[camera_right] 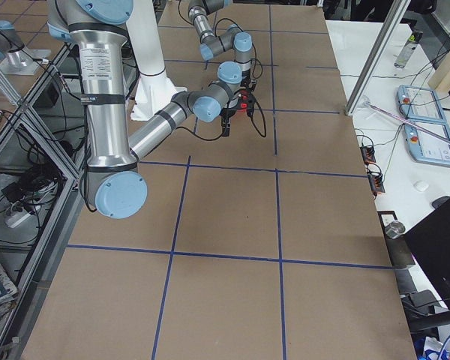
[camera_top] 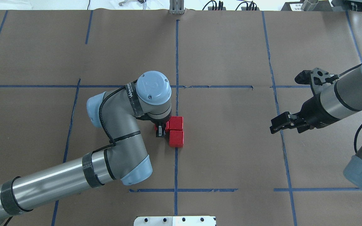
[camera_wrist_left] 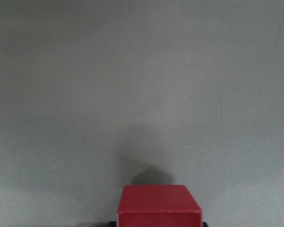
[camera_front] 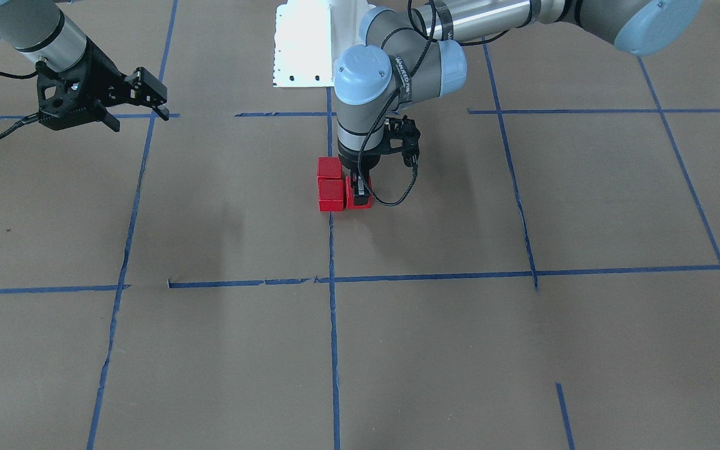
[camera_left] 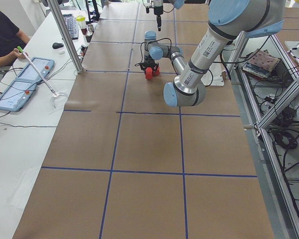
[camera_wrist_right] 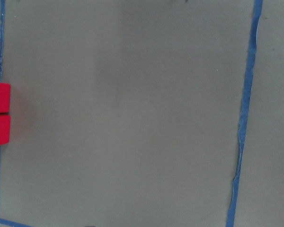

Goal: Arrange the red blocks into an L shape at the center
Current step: 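Place the cube beside the farther center cube, on the left gripper's side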

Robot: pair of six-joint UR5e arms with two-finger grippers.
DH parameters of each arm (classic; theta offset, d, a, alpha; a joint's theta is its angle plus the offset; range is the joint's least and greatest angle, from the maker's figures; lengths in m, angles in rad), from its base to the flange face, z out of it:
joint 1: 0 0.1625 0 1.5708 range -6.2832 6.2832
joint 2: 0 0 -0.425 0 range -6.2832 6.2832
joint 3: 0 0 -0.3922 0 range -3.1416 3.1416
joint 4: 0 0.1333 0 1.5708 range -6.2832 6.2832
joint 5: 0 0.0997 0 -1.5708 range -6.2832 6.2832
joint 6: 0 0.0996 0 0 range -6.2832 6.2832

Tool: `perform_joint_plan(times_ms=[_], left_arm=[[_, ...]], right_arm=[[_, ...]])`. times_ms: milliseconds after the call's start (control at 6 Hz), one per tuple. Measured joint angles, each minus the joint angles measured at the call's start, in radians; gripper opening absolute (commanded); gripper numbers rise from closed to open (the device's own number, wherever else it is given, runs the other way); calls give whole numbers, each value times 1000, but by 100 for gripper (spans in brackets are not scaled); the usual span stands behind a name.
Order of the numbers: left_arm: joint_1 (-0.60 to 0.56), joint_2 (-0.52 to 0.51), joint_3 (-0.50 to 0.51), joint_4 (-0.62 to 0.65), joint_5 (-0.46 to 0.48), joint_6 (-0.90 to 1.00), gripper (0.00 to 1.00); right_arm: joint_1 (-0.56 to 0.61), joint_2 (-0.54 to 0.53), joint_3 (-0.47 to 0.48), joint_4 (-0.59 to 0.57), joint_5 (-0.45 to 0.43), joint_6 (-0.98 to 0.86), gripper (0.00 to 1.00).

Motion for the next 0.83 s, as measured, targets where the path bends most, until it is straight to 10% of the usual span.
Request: perform_joint_plan(times_ms=[167,333,833], left_arm=[[1,-4,4,-3,0,0,10],[2,-6,5,-4,0,0,99],[9,-4,6,-4,-1,10,100]], right_arm=[[0,0,-1,0,0,0,100],[0,0,-1,0,0,0,100],[0,0,-4,0,0,0,100]])
